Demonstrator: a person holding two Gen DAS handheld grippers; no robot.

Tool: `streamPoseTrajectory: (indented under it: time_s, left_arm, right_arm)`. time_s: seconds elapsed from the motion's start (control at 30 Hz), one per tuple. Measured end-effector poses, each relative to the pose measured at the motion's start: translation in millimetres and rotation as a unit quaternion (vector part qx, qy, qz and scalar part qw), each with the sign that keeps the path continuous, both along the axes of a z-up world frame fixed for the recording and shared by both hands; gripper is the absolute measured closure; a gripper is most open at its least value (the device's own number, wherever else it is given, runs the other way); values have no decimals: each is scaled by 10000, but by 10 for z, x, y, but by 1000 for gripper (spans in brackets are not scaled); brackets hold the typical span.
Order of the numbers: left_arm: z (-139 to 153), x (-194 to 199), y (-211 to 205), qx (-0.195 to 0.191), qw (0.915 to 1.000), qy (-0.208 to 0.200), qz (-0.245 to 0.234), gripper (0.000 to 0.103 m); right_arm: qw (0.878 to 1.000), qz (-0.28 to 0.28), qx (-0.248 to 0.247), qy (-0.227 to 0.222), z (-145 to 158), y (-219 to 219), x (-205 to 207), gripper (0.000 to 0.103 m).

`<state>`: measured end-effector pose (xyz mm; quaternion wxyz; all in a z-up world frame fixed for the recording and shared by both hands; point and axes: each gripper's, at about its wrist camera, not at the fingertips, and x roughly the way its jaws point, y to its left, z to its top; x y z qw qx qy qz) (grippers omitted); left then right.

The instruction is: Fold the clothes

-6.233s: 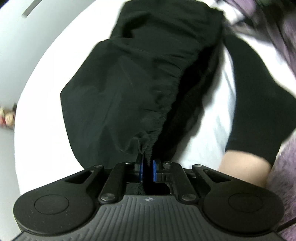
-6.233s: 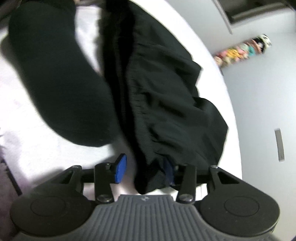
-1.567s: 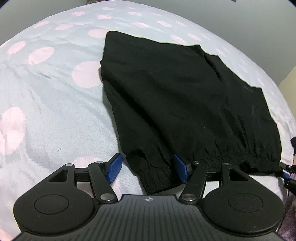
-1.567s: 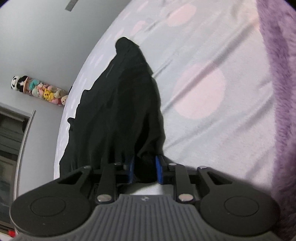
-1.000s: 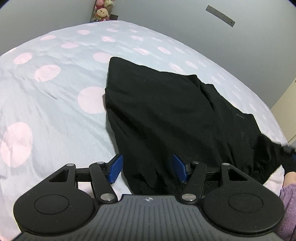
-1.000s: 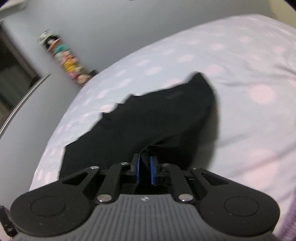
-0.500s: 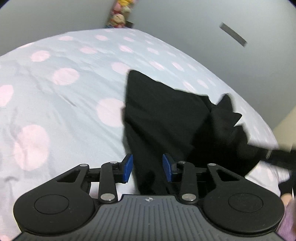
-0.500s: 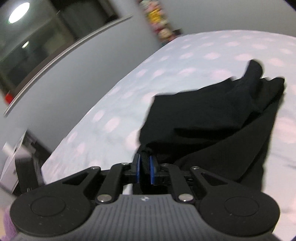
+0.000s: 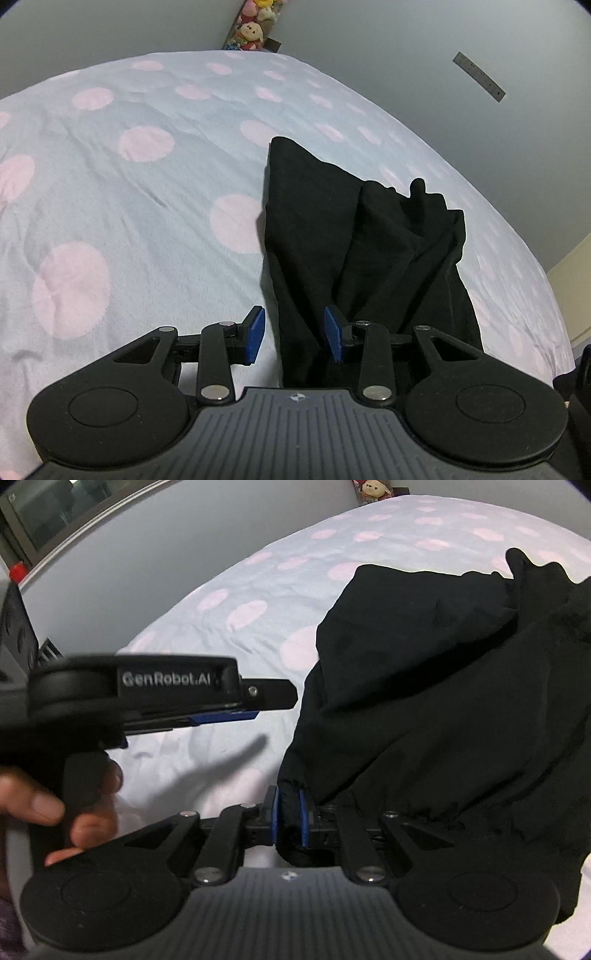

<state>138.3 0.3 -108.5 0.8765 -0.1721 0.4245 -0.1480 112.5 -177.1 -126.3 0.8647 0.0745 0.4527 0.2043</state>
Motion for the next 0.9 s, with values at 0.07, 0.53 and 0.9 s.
streamPoseTrajectory:
  time_s: [0.07,0.53,0.9]
  left_arm:
    - [-13,4,-14,18,10000,4,-45,70]
    - [271,6,-296,167,9969,-449,-629,55]
    - [388,761,-922,758,9849,-735,-1370,48]
  right_arm:
    - [10000,14,-21,-67,-23,7,-4,83]
    - [9923,-788,-409,-865,409,-837,-468,51]
    - [9768,-1652,-722,-1152,271,-1610,-372,50]
